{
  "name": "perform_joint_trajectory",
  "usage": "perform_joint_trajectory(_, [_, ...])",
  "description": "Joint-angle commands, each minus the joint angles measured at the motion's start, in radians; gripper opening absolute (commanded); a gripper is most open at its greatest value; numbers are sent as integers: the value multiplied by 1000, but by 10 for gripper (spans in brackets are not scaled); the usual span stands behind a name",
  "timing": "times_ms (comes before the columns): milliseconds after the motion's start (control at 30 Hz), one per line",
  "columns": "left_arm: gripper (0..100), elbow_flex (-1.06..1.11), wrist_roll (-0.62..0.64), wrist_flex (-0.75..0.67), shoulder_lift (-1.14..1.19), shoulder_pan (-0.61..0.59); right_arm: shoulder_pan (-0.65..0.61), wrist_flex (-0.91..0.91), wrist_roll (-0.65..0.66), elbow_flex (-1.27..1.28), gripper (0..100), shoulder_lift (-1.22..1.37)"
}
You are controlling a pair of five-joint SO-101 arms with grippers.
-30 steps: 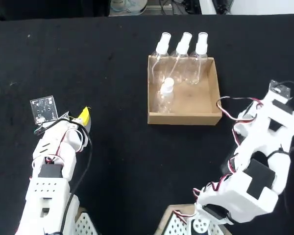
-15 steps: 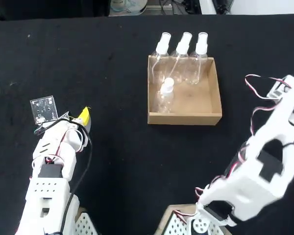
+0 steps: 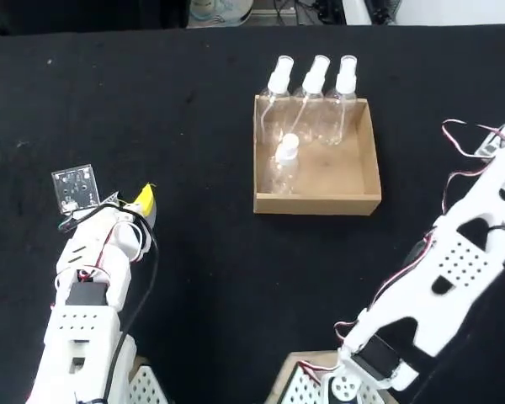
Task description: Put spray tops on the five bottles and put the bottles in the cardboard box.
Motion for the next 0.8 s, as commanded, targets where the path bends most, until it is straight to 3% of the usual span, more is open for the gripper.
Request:
perform_joint_trajectory(0, [191,-13,-2,-23,-15,-2,8,41,-9,-341,201,127])
perform_joint_trajectory(133, [191,-13,-3,-23,-15,-7,14,44,-9,-545,201,278])
perform_joint_trajectory(767, [191,-13,-3,-23,-15,-4,26,-94,-9,-504,201,386])
